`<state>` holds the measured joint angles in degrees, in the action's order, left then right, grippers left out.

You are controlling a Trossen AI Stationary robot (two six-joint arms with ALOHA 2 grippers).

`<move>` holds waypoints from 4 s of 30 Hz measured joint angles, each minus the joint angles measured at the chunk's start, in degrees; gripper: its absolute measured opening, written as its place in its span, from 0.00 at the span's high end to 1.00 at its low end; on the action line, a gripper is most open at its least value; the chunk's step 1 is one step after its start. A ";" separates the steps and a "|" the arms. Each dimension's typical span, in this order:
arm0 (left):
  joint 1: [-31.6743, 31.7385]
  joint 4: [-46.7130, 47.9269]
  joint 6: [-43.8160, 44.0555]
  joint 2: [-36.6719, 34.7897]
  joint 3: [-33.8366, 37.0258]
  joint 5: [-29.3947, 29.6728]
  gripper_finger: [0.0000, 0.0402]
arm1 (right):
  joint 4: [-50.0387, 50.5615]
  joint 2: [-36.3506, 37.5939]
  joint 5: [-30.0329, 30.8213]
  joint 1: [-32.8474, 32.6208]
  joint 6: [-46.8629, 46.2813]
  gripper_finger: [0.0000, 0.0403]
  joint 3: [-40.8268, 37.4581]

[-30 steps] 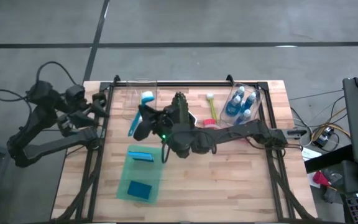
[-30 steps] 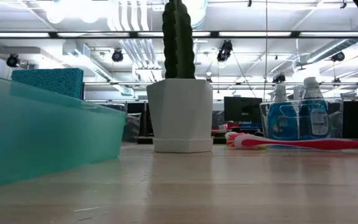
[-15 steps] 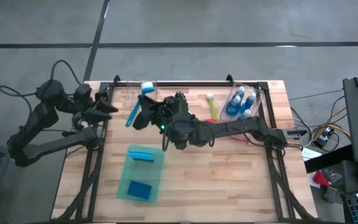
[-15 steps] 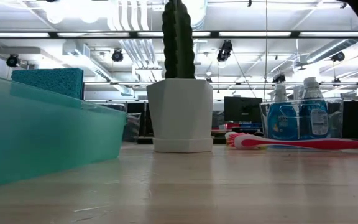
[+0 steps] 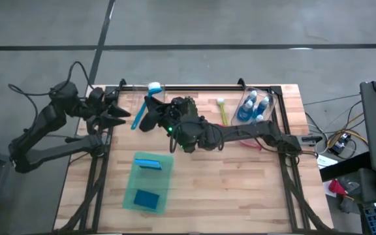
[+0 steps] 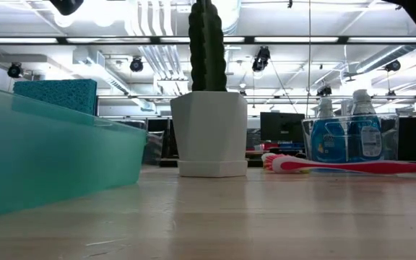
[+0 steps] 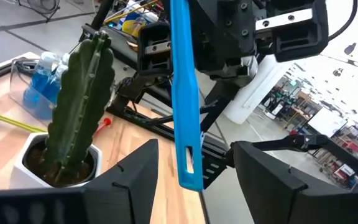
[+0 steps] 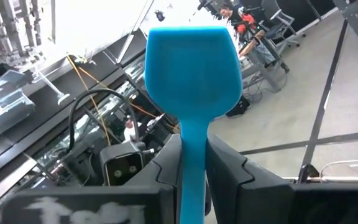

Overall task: Pick & Place Kitchen Sink Supplies
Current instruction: Put the blue dishwashing brush into the left transparent bin

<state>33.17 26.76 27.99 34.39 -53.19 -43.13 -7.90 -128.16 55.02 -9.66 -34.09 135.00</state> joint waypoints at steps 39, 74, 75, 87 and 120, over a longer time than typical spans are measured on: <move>-0.02 -0.20 0.06 5.33 -0.04 4.43 0.95 | 0.07 -0.11 -2.08 2.83 -5.35 0.85 -0.11; 0.10 15.19 24.92 7.70 0.11 54.87 0.93 | 56.42 32.21 -16.02 -2.77 18.57 0.73 0.00; 0.06 16.86 26.28 8.27 0.33 54.84 0.92 | 58.45 32.85 -15.98 -2.73 17.89 0.74 0.00; -0.04 19.73 38.72 14.43 7.07 52.87 0.95 | 68.83 34.44 -15.89 -2.72 17.55 0.81 -0.17; -0.03 1.78 50.38 25.63 17.98 50.61 0.89 | 75.19 34.29 -12.61 -2.70 17.11 0.87 -0.63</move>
<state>33.14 28.54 78.37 60.02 -35.21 7.48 67.29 -93.86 42.41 -12.36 -16.97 134.37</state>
